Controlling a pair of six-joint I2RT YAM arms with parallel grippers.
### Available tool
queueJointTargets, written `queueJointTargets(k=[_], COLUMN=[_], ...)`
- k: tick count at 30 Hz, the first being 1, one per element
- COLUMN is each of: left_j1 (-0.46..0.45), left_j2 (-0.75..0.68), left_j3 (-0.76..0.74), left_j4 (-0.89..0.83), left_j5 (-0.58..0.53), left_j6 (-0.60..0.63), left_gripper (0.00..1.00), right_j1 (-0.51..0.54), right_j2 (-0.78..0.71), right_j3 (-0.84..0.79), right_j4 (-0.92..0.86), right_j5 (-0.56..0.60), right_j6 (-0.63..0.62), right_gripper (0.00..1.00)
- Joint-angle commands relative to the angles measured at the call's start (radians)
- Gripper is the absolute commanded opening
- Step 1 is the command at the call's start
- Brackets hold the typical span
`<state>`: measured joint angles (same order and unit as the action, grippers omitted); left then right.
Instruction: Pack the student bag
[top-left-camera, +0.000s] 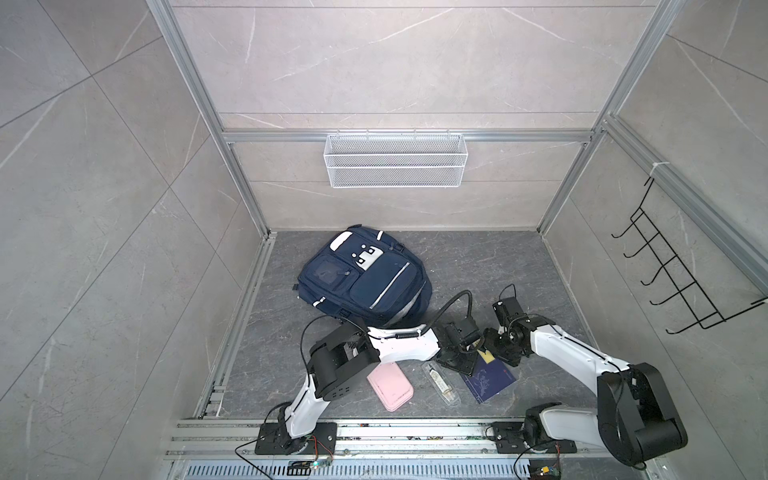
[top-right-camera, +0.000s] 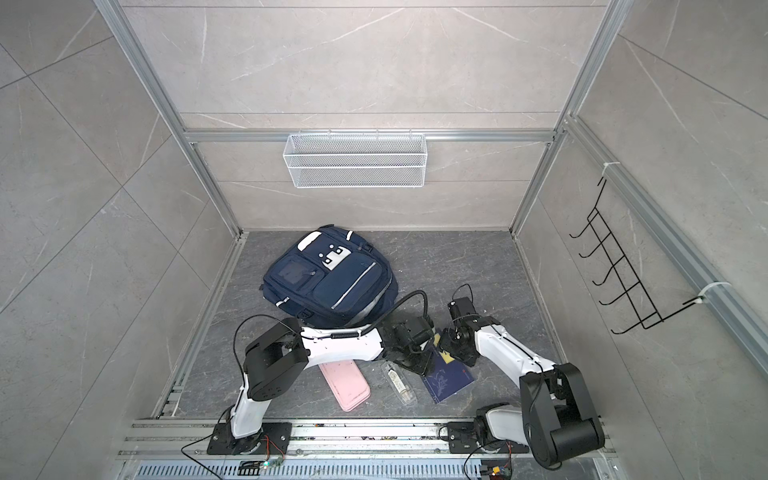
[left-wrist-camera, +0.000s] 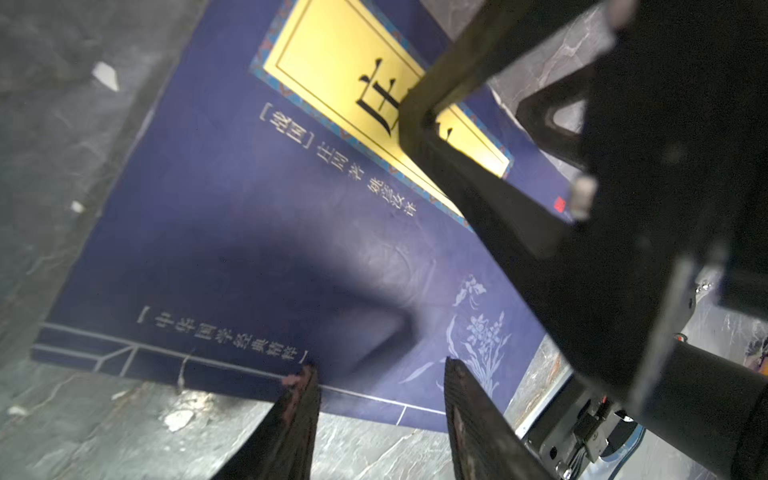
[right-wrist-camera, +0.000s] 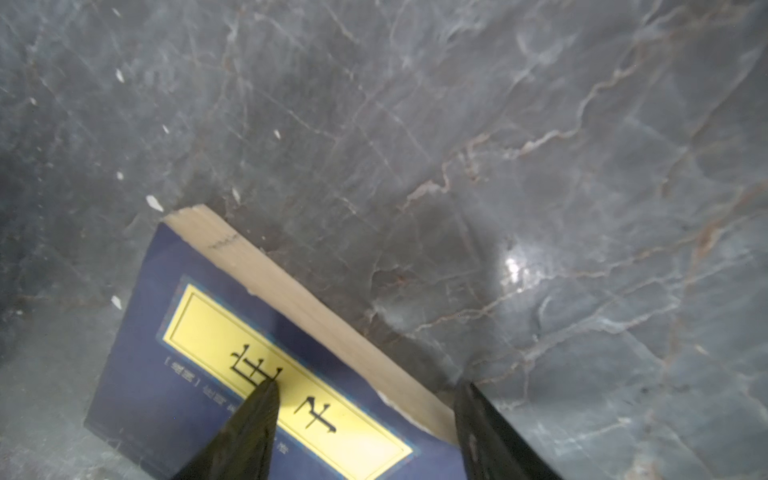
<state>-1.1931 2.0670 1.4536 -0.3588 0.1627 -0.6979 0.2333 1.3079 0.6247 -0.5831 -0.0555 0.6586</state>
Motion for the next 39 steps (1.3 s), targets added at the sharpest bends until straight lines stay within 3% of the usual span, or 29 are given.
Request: queueJointTargets(k=[1, 10, 19, 27, 32, 35, 39], left_j1=[-0.001, -0.016, -0.001, 0.125, 0.238, 0.294, 0.323], left_j2=[-0.048, -0.102, -0.002, 0.034, 0.093, 0.155, 0.164], left_j3=[-0.019, -0.094, -0.003, 0.042, 0.170, 0.289, 0.361], left_j4=[-0.003, -0.023, 0.002, 0.039, 0.006, -0.049, -0.127], left_j5=[-0.006, -0.047, -0.013, 0.005, 0.060, 0.133, 0.131], left_j6=[-0.042, -0.102, -0.076, -0.064, -0.005, 0.038, 0.102], left_gripper=[0.51, 0.51, 0.52, 0.51, 0.51, 0.51, 0.52], right_j1=[-0.003, -0.004, -0.002, -0.004, -0.004, -0.003, -0.003], right_j2=[0.000, 0.016, 0.017, 0.090, 0.163, 0.169, 0.139], right_j3=[-0.014, -0.015, -0.024, -0.026, -0.017, 0.005, 0.032], right_j4=[-0.006, 0.000, 0.052, 0.150, 0.269, 0.288, 0.225], right_j5=[-0.013, -0.021, -0.104, -0.155, -0.213, -0.208, -0.151], right_j6=[0.012, 0.008, -0.014, 0.022, 0.096, 0.108, 0.081], right_gripper=[0.69, 0.69, 0.65, 0.67, 0.68, 0.68, 0.71])
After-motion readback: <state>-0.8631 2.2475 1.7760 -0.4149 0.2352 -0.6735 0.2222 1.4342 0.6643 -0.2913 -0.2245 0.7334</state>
